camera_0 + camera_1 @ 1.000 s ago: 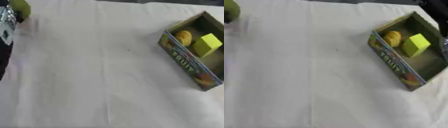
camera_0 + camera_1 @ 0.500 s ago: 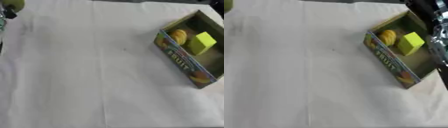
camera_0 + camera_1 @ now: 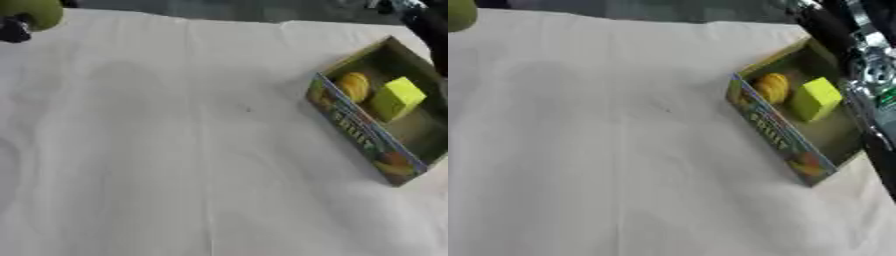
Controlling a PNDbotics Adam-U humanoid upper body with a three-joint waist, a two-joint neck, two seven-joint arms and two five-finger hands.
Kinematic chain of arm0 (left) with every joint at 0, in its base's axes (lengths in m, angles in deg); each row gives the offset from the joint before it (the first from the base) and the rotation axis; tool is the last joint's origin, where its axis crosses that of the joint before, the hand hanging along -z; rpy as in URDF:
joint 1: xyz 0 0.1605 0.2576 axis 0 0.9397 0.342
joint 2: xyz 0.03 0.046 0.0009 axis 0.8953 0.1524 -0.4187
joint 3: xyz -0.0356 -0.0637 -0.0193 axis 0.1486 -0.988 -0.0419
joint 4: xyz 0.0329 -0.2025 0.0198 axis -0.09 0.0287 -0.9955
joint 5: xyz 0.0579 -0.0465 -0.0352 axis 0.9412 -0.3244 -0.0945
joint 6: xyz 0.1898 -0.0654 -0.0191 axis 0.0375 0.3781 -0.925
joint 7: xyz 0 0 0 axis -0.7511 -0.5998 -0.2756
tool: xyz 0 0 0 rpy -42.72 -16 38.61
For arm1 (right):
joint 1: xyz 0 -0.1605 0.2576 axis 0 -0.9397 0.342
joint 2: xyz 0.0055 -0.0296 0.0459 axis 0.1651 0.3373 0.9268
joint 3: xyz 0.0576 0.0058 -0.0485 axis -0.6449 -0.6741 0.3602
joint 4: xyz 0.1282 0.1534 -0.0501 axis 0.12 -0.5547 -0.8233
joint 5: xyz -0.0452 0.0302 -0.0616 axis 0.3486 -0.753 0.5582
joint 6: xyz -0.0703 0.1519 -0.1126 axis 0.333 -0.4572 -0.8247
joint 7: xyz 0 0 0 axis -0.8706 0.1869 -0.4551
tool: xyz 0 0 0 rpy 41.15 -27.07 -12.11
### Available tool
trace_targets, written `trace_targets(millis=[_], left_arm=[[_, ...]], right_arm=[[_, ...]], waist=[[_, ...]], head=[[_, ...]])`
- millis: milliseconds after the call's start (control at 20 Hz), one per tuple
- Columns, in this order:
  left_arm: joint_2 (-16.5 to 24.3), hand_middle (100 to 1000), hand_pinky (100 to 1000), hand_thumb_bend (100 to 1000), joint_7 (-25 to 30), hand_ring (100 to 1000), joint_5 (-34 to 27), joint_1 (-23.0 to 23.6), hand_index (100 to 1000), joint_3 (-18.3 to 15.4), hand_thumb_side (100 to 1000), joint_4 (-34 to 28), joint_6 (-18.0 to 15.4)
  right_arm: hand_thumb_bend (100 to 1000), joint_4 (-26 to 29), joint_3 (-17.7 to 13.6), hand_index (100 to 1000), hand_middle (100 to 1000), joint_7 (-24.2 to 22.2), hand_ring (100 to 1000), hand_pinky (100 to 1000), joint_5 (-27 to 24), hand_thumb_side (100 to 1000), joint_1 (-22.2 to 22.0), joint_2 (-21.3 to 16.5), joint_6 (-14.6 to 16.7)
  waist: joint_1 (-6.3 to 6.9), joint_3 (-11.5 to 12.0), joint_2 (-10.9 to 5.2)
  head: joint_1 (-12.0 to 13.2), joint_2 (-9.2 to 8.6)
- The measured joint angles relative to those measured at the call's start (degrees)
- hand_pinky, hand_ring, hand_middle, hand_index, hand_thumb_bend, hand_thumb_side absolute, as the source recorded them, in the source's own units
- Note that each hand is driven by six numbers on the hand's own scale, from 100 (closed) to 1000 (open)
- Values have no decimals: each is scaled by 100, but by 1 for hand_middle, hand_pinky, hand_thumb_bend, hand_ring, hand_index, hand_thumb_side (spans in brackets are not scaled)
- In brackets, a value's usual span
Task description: Pick up the objects with one hand, pass them to the other hand, and then place them into the box on the other side of the table.
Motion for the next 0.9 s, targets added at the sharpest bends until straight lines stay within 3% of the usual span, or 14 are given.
trace_targets(millis=[300,600,900], left_arm=[[321,494,447,100,592,474,-607,274,549,340,100,-984,126],[581,484,422,100,849,453,-1240,501,548,531,105,-2016,400],[585,479,405,100,960,439,-1744,573,548,694,139,-2711,664]], right_arm=[[100,4,-36,879,662,36,696,926,-54,585,-3,-1,5],[100,10,-66,880,663,77,696,926,-67,583,-21,-1,-3],[100,30,-67,879,662,86,696,925,-82,579,-28,-1,3]], waist=[[25,54,-11],[25,96,-12],[25,81,-39]], head=[[61,-155],[46,-150],[-284,78]])
